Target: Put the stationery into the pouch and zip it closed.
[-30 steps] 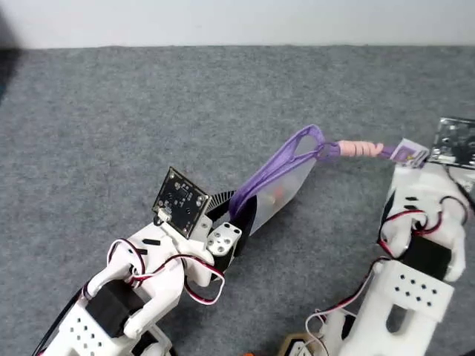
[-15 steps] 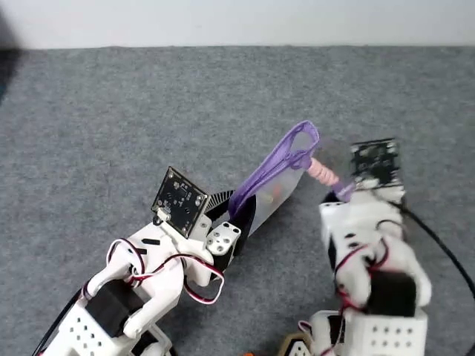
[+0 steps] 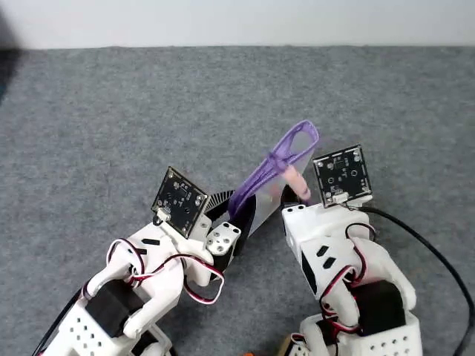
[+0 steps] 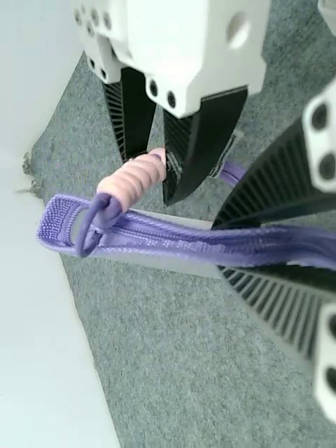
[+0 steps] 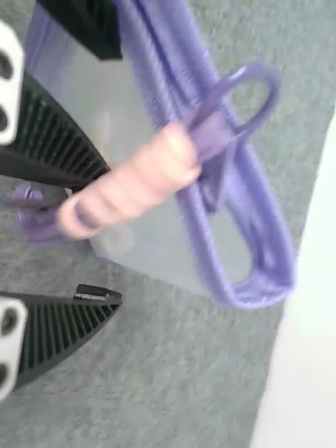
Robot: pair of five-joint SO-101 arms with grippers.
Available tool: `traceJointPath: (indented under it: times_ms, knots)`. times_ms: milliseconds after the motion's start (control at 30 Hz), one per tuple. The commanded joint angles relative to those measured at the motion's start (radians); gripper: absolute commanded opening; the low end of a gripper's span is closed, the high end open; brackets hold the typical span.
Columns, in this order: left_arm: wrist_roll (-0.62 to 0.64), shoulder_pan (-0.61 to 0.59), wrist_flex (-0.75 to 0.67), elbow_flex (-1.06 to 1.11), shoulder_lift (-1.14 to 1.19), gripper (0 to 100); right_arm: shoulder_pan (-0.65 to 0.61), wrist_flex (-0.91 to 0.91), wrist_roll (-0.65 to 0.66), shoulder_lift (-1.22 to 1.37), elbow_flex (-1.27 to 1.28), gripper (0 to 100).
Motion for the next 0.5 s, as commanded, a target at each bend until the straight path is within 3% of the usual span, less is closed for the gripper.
traceJointPath:
  times_ms: [0, 200, 467]
  knots:
    - [-0.006, -0.009, 0.006, -0.042, 0.009, 1, -0.054, 0.039, -0.012, -0.015, -0.055, 19.1]
    - [-0.009, -0.009, 0.006, -0.042, 0.009, 1, -0.131, 0.239, -0.106, -0.01, -0.15, 19.1]
    - [-0.009, -0.008, 0.006, -0.041, 0.011, 1, -0.134, 0.186, -0.114, -0.005, -0.192, 20.9]
